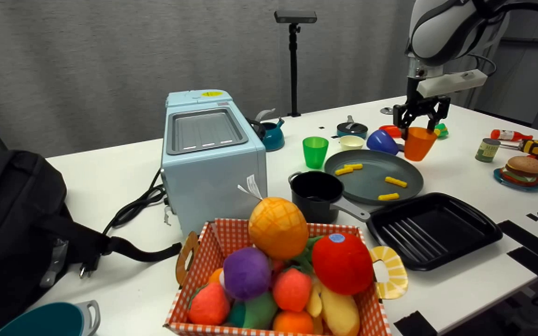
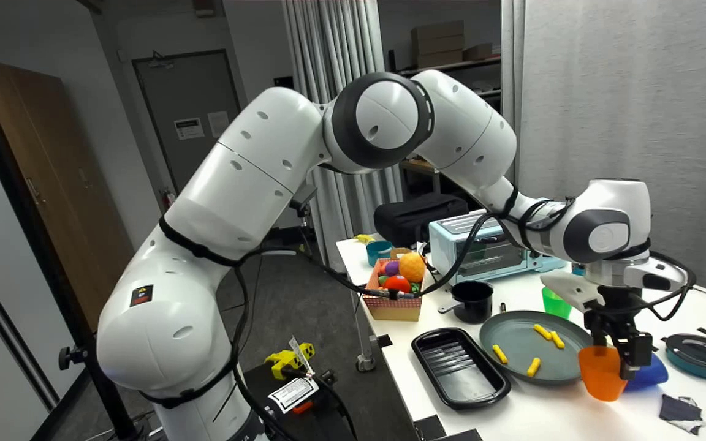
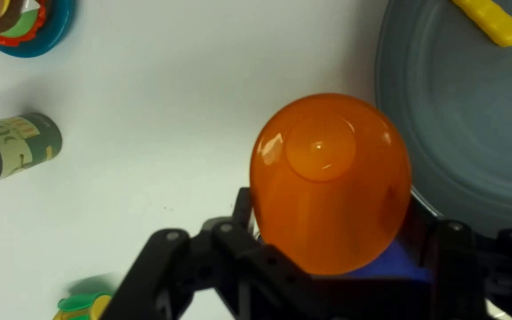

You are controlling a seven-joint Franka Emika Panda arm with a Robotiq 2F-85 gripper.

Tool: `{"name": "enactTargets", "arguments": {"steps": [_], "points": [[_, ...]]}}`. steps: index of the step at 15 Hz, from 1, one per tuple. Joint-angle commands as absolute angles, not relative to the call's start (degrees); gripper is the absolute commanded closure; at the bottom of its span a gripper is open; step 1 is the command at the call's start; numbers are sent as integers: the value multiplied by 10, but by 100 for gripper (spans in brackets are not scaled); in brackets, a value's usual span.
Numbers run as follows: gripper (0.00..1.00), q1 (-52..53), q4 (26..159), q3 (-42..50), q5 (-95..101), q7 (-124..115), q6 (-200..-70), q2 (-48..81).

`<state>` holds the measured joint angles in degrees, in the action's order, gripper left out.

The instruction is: Pick up the blue and orange cups from the table and pour their contents on the grey plate.

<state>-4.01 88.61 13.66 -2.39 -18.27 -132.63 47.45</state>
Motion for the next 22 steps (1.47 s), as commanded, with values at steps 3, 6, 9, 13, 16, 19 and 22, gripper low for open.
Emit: {"name": "enactTargets", "arguments": {"steps": [3,6,9,13,16,19,22], "points": [[49,-54,872,136,-13,-190,-1311,483],[49,-52,878,139,-9,-193,-1313,487],[22,-49,879,140,-8,-196,-1310,493],[0,-50,876,141,-10,-195,-1303,496],[0,-51,883,140,-11,-192,-1303,483],[0,-51,911,135,-14,-178,-1312,444],[0,-45,969,131,-6,-155,-1342,379]]}}
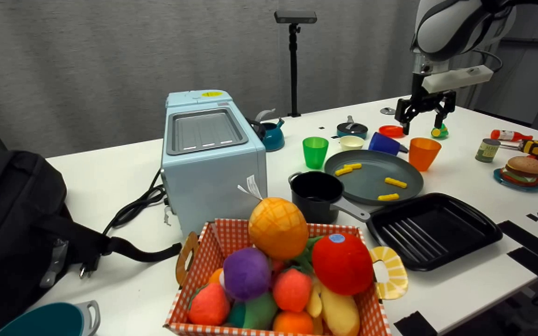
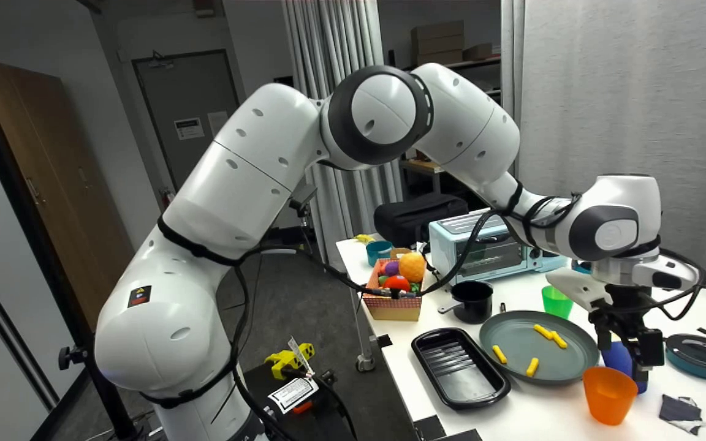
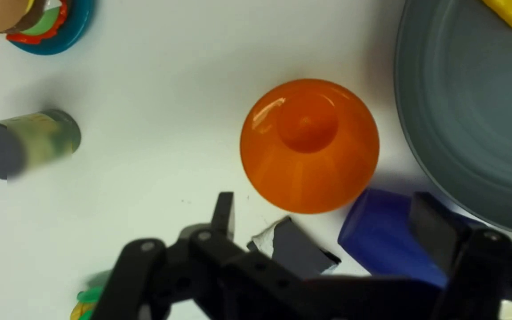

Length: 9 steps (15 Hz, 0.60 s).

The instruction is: Pick up the blue and orange cups from the table and pour their contents on the grey plate.

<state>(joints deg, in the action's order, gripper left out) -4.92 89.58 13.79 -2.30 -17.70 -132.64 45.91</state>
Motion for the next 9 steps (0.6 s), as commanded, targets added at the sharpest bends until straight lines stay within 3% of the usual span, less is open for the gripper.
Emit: {"name": "enactTargets", "arguments": {"steps": [1,9], "points": [[0,-44,988,129,-4,-145,-1349,356],[0,-36,1193,91,25,-71,-1404,134]]}}
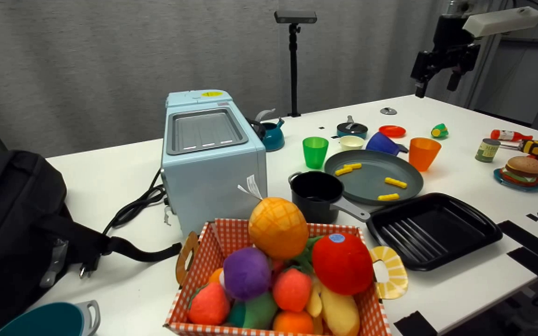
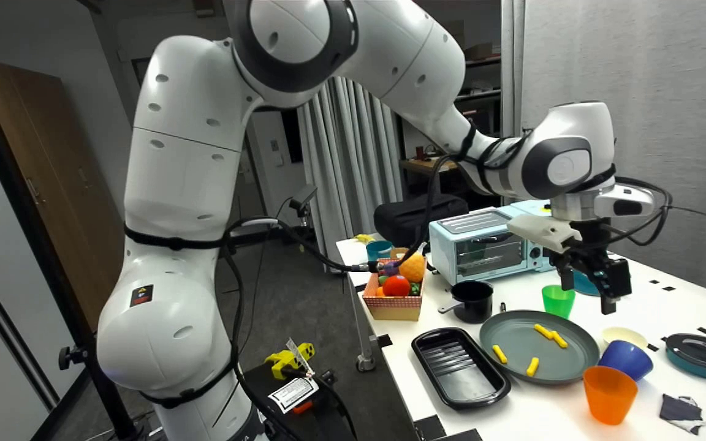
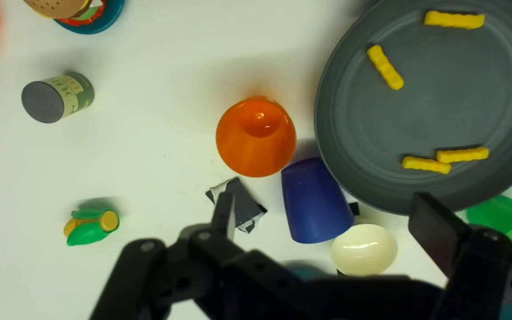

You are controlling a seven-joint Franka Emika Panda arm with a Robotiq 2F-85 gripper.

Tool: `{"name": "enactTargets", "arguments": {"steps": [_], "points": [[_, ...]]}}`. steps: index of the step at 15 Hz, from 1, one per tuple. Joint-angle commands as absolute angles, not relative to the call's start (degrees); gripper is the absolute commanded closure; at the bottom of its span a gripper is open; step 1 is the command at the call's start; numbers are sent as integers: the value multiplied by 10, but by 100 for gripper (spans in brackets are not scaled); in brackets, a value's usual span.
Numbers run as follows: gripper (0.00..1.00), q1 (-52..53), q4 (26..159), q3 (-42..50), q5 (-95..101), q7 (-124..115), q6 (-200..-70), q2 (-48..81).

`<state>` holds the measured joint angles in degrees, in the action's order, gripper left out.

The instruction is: Pick up the blue and orange cups from the table and pour their contents on the grey plate.

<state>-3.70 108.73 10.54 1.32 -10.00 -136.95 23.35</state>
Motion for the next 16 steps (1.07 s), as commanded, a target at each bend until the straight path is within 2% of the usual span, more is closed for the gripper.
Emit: {"name": "enactTargets", "arguments": {"steps": [1,4,5,8,16], "points": [[0,-38,1215,85,23,-63,-1411,108],[0,-44,1272,74,17,-37,-1420,39],[0,-43,1208,75,17,-63,-1399,103],[0,-44,1248,73,16,-52,-1400,55],[0,-44,1258,73,16,-51,-1404,51]]}}
